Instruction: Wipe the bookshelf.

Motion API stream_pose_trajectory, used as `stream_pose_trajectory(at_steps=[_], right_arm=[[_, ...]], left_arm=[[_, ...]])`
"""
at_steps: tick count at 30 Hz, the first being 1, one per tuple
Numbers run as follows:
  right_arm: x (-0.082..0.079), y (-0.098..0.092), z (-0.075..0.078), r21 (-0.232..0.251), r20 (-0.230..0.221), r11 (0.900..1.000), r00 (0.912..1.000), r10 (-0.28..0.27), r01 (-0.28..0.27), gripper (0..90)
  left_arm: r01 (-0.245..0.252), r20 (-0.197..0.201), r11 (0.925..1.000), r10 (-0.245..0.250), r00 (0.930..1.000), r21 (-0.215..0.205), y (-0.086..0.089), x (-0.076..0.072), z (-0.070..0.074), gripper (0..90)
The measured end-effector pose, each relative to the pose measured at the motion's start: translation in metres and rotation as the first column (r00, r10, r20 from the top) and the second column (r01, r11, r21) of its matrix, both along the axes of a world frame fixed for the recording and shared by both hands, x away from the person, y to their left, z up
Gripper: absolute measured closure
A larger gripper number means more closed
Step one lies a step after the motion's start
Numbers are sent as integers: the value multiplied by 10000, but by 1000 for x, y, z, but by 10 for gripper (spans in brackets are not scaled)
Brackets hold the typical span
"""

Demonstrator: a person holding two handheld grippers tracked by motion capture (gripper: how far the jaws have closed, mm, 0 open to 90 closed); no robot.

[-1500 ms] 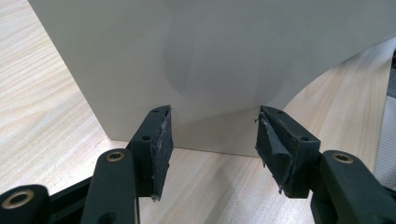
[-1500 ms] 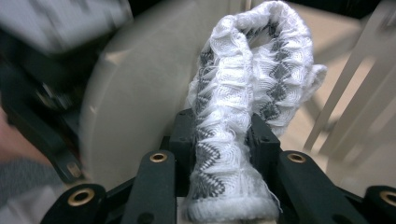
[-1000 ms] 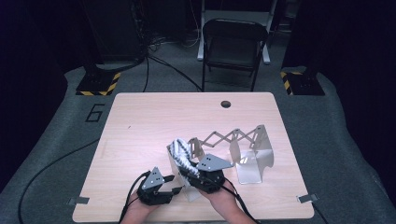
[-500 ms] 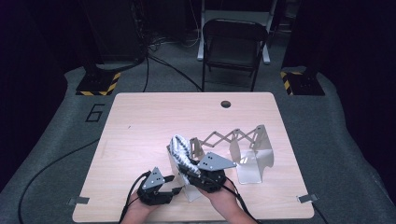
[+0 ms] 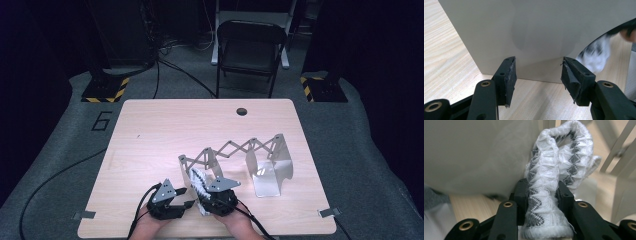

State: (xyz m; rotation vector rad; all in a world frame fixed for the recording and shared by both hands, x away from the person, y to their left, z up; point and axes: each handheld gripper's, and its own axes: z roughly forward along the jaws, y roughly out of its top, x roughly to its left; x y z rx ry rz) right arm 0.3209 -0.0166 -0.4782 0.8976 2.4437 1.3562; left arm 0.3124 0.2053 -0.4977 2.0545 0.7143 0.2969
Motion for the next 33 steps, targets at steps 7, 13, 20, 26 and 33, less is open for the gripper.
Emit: stream_pose_trajectory(at_steps=[7,13,20,26,33], right_arm=[[-4,-3,40,1168,1061,9932,9943,-125,1,681],[-2,0,-9,70,-228,9998,9996,-160,162,680],[-2,0,-31,-1293,-352,9915,9992,-168,121,669],[3,-8,-39,-1388,-827,9899,9958,-400,282,662],[6,-1,-41,-1413,-489,9879,9963,-710,635,657]], left_arm=[[26,108,10000,-27,9999,73,0,0,0,449],[33,85,10000,-33,10000,50,1,0,1,448],[117,30,9999,-117,9999,116,1,1,1,448],[18,74,10000,-18,10000,28,0,0,1,448],[108,63,9998,-109,9999,146,1,1,1,448]])
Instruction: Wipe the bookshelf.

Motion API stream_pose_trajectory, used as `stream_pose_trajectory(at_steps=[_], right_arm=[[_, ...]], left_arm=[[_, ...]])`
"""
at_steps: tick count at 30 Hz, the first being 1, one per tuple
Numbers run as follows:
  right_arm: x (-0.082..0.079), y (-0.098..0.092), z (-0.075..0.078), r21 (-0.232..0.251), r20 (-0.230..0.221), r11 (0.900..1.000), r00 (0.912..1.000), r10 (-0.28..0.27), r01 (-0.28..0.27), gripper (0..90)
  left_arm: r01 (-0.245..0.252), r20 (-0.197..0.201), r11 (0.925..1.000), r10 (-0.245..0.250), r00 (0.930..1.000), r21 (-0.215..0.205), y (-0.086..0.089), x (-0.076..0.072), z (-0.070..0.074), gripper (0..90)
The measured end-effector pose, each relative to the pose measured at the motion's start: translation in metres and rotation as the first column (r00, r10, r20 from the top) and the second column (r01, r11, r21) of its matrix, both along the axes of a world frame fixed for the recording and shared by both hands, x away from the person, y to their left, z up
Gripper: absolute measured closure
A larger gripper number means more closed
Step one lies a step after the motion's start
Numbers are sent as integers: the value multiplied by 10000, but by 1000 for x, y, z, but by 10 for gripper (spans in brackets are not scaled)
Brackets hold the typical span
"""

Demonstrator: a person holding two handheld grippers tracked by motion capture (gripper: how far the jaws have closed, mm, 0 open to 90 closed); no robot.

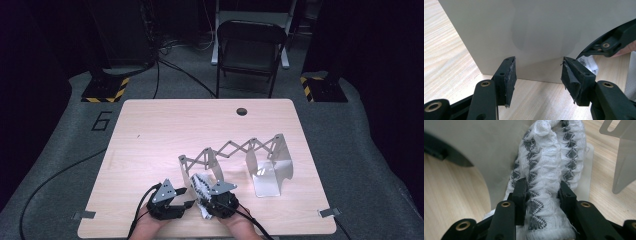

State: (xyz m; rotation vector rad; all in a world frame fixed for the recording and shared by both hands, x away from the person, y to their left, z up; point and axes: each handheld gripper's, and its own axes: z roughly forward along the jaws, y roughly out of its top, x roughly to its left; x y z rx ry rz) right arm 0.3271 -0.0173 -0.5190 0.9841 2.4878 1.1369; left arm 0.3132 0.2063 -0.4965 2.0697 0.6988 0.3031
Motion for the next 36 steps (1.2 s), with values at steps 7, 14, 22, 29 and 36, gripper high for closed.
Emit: stream_pose_trajectory(at_steps=[7,14,22,29,36], right_arm=[[2,-2,2,-232,-169,9994,9995,255,-259,652],[-6,-12,2,-426,-151,9989,9997,207,-213,644],[3,2,0,-353,95,9993,9999,-111,114,632],[-3,-8,0,-435,158,9987,9995,265,-258,633],[-5,-11,1,-472,112,9988,9999,113,-108,632]], left_arm=[[-2,-31,10000,2,10000,-38,0,-1,1,446],[-95,-24,9999,94,10000,-89,-1,-1,0,446],[21,-62,10000,-20,10000,43,-1,0,0,439],[-141,-97,9998,140,9999,-108,-2,-4,2,403],[-19,60,10000,19,10000,-59,-9,-10,2,293]])
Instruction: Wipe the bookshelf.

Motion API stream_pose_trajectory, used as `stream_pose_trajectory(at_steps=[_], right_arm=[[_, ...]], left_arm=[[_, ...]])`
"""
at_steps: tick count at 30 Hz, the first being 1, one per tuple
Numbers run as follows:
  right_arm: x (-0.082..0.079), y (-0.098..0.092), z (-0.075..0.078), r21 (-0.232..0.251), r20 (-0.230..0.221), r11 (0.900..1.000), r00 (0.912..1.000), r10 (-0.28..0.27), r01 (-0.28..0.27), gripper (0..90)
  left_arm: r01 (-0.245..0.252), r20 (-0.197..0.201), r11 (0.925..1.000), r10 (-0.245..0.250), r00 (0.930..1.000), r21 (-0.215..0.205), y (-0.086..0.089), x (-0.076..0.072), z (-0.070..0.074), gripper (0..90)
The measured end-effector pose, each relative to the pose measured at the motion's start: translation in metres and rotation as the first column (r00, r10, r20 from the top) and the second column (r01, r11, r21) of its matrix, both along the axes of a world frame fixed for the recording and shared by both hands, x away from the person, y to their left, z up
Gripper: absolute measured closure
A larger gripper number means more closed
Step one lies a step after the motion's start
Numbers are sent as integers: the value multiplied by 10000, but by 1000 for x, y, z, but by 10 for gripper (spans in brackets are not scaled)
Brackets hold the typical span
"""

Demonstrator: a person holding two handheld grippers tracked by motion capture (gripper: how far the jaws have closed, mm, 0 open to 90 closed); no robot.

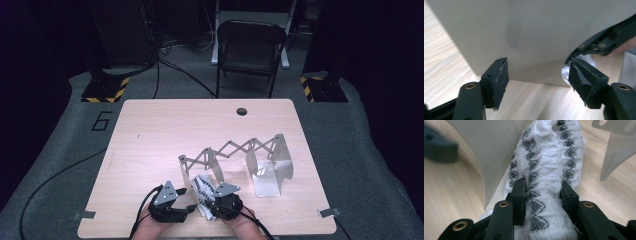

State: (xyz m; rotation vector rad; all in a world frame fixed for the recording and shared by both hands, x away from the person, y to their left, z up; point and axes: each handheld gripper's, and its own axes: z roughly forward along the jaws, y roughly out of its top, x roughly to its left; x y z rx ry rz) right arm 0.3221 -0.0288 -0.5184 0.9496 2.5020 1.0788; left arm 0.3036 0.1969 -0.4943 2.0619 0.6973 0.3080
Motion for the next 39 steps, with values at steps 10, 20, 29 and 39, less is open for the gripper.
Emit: stream_pose_trajectory(at_steps=[10,20,29,39], right_arm=[[1,1,1,-48,42,10000,10000,-5,5,635],[-17,-15,10,36,279,10000,9996,-13,12,649],[-10,-26,15,611,252,9968,9983,-523,507,649],[-6,-23,15,792,383,9953,9975,-594,562,649]], left_arm=[[-562,234,9974,573,9981,-452,-10,-13,3,188],[-1219,513,9925,1223,9912,-97,-18,-10,-1,225],[-1536,439,9881,1535,9872,1,-11,4,0,251],[-2223,498,9749,2227,9736,-131,-10,32,0,395]])
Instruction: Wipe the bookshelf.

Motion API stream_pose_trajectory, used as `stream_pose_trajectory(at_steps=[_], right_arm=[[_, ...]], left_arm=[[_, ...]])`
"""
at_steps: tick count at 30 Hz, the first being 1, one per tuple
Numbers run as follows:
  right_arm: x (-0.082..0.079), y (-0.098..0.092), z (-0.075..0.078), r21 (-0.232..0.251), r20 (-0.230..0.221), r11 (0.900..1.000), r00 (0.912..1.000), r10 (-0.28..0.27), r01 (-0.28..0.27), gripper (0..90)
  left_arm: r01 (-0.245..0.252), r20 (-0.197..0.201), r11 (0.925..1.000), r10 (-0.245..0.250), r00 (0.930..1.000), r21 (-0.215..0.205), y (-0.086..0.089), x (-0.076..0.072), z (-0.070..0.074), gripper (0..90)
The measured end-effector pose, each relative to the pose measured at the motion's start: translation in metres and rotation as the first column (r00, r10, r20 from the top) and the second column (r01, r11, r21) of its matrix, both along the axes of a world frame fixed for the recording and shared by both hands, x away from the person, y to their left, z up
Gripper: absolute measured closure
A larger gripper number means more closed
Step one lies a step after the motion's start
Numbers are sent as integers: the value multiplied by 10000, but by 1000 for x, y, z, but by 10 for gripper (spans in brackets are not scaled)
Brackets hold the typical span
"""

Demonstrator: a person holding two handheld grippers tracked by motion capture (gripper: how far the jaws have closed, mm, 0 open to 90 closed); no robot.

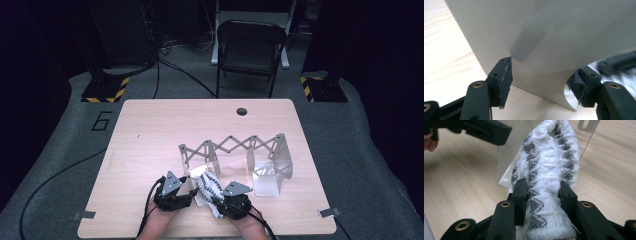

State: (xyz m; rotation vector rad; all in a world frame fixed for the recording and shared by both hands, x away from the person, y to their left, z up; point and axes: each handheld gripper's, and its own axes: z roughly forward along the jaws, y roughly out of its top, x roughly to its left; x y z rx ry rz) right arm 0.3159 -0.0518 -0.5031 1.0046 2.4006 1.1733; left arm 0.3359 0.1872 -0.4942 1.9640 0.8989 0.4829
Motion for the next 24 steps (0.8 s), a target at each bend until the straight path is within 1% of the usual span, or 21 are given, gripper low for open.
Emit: stream_pose_trajectory(at_steps=[1,2,3,4,5,6,7,8,10,11,12,14,15,16,17,18,19,20,22,23,24], right_arm=[[1,0,1,-45,-44,10000,10000,9,-9,649],[2,0,1,-5,24,10000,10000,0,0,649],[3,0,2,98,-43,9999,9999,-91,92,649],[4,0,3,154,-100,9998,9999,-114,115,649],[5,0,3,203,36,9998,10000,-53,52,650],[6,1,3,289,44,9995,9999,-98,97,650],[6,1,4,309,-2,9995,10000,-46,46,650],[5,2,6,345,36,9994,10000,-15,14,650],[3,4,9,530,34,9986,10000,-19,17,649],[1,4,10,533,41,9986,10000,27,-29,649],[0,5,11,551,108,9985,9999,-31,25,648],[-1,6,9,431,66,9990,9999,-114,111,640],[0,5,8,320,-1,9993,9998,-184,184,635],[2,5,5,307,-137,9992,9996,-247,251,621],[3,5,3,365,-269,9988,9991,-330,339,600],[4,5,1,396,-530,9980,9975,-464,486,565],[5,6,-1,404,-713,9979,9963,-477,507,532],[6,8,-2,438,-747,9980,9963,-420,454,513],[4,10,-2,594,-956,9976,9950,-297,355,469],[2,10,0,647,-893,9978,9959,-118,176,438],[0,10,3,719,-846,9972,9963,-161,222,412]], left_arm=[[-55,-103,9998,53,9999,-174,0,3,0,401],[-74,-188,9999,71,9998,-141,2,7,0,413],[-261,-173,9994,257,9995,-224,1,10,-1,422],[-280,-169,9994,276,9995,-213,2,12,0,428],[-345,-193,9991,340,9992,-233,3,17,0,433],[-303,-234,9994,300,9993,-145,4,19,0,438],[-485,-248,9986,480,9985,-204,5,22,0,438],[-577,-254,9982,572,9980,-174,6,24,1,438],[-813,-390,9964,803,9960,-250,10,27,1,425],[-897,-469,9953,879,9950,-374,11,27,1,408],[-903,-590,9945,872,9944,-524,13,26,2,387],[-921,-532,9945,894,9946,-494,16,21,3,376],[-851,-577,9955,827,9949,-413,18,19,4,368],[-801,-619,9962,778,9950,-355,20,18,5,356],[-838,-693,9956,807,9943,-429,21,14,5,344],[-873,-716,9950,838,9939,-476,22,12,5,333],[-843,-760,9954,807,9938,-453,24,9,5,326],[-816,-866,9952,767,9933,-547,25,7,6,316],[-634,-908,9965,584,9942,-536,27,1,7,306],[-627,-846,9963,576,9948,-594,28,-2,8,301],[-519,-904,9971,467,9948,-562,29,-5,9,297]])
